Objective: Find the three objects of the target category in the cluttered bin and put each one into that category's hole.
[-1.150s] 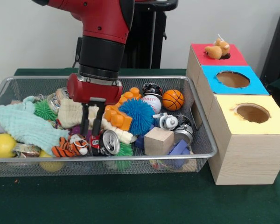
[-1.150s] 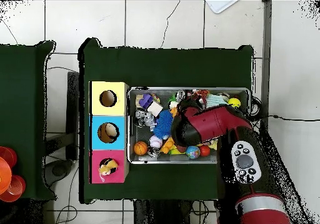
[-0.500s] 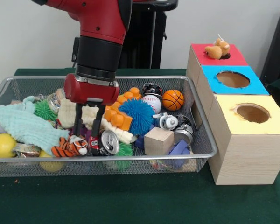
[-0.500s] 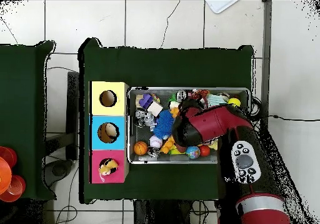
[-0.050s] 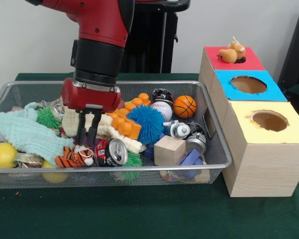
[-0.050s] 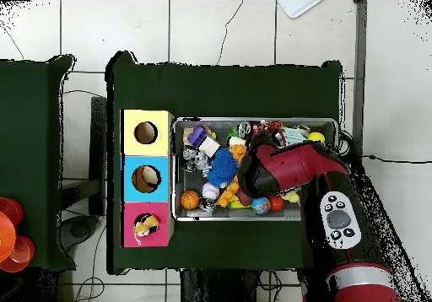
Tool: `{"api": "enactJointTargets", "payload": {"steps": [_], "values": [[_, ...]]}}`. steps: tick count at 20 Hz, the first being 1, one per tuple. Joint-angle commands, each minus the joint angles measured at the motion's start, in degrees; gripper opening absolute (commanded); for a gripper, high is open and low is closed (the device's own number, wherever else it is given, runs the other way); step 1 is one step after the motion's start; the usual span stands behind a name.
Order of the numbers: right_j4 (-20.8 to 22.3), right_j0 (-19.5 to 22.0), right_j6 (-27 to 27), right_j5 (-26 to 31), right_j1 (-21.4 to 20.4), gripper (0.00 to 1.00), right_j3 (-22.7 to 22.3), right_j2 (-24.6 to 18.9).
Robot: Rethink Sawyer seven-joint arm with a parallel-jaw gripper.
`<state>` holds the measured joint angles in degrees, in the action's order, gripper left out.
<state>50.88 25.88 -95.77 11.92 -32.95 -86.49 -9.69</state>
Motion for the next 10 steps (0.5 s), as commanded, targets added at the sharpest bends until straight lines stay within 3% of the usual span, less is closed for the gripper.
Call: {"api": "enactJointTargets", "payload": {"steps": [1,10], "values": [[2.0,1.0,7.1,5.6,2.1,1.00,0.8,-4.7],[1.9,1.5,6.9,5.5,3.2,1.00,0.9,-5.1]]}}
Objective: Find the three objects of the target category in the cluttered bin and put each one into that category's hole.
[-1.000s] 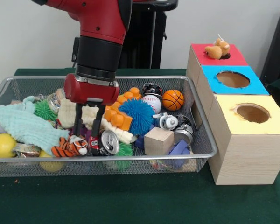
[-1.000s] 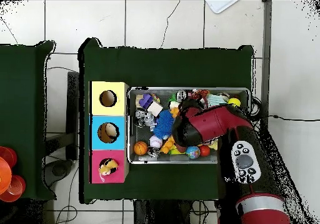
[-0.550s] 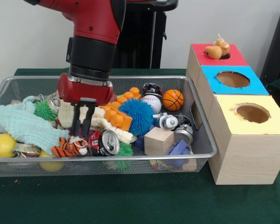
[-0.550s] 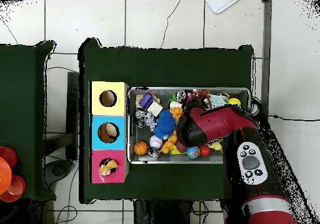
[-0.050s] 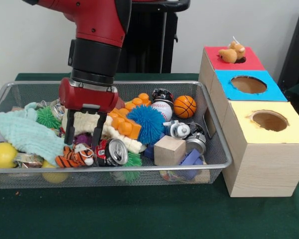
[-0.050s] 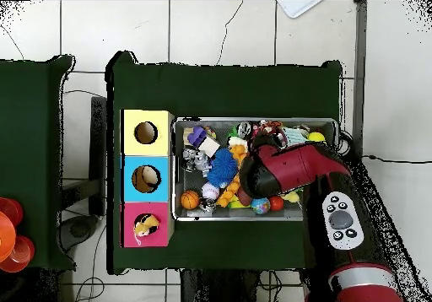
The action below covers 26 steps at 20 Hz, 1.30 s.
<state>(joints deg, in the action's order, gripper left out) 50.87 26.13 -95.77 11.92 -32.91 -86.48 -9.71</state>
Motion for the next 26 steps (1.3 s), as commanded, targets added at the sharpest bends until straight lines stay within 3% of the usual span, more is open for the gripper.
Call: {"api": "enactJointTargets", "payload": {"steps": [1,9,19,20,24,26], "values": [[1.2,1.9,6.9,6.0,3.5,1.00,0.5,-5.6],[1.5,2.0,4.4,4.2,6.2,1.00,0.8,-5.2],[2.2,2.9,5.4,2.8,6.9,1.00,1.4,-6.4],[1.9,2.8,4.7,2.7,6.9,0.00,1.3,-6.3],[3.2,2.6,3.1,-1.2,5.1,0.00,0.4,-6.3],[3.6,2.1,3.9,-0.5,4.1,0.00,0.2,-6.1]]}}
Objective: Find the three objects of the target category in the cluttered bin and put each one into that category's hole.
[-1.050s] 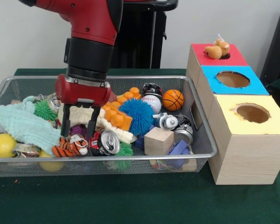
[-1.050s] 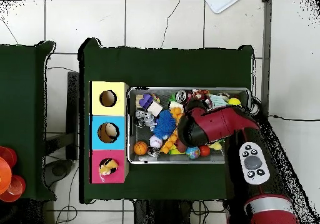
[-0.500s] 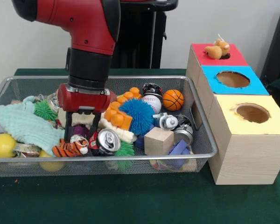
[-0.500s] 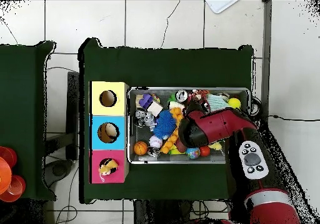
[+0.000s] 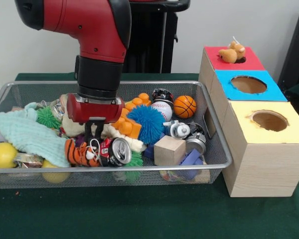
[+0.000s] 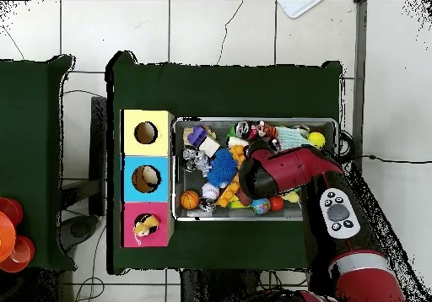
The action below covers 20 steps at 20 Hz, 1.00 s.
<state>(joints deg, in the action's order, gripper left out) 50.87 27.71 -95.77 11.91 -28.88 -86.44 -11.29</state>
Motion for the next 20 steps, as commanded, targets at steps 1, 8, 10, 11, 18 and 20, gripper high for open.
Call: {"api": "enactJointTargets", "payload": {"steps": [1,8,10,11,18,20], "values": [[3.7,0.3,4.0,-0.4,-0.6,0.00,0.0,-4.4],[3.9,-0.6,3.4,-0.6,-2.0,0.00,-0.6,-3.6],[3.7,-0.6,3.2,-0.6,-2.0,0.00,-0.4,-3.7],[3.5,-0.6,3.0,-0.6,-2.0,0.00,-0.4,-3.8],[3.5,-0.5,2.8,-0.9,-2.1,0.00,-0.6,-3.9],[3.6,-0.7,2.5,-1.1,-1.9,0.00,-0.5,-3.7]]}}
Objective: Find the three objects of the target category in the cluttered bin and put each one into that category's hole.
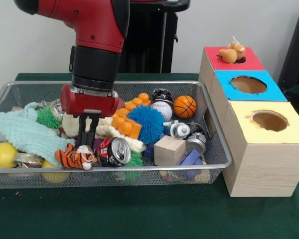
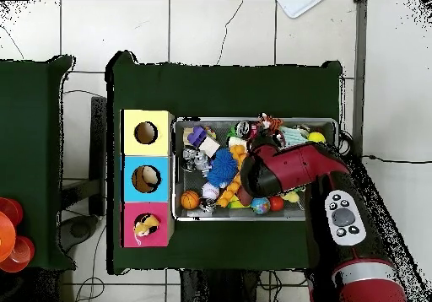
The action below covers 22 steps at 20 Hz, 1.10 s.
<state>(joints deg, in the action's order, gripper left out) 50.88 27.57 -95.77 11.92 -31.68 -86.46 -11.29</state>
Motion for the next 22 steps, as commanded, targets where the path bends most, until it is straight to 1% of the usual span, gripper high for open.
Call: {"api": "enactJointTargets", "payload": {"steps": [1,9,11,13,14,17,19,22], "values": [[3.6,-0.7,2.4,-1.2,1.0,0.00,-0.3,-3.5],[3.3,-0.2,2.1,-1.2,1.2,0.00,-0.5,-3.6],[2.5,0.0,1.1,-1.1,1.7,0.00,-0.7,-3.5],[0.9,1.3,1.5,0.4,1.9,0.00,-1.7,-4.8],[-0.2,1.9,1.2,1.3,2.0,1.00,-2.2,-5.2],[-1.1,2.0,1.4,3.0,2.1,1.00,-2.3,-5.2],[-0.4,1.7,1.3,2.0,1.8,1.00,-2.4,-4.9],[-0.4,1.6,1.5,2.3,1.7,1.00,-2.3,-5.0]]}}
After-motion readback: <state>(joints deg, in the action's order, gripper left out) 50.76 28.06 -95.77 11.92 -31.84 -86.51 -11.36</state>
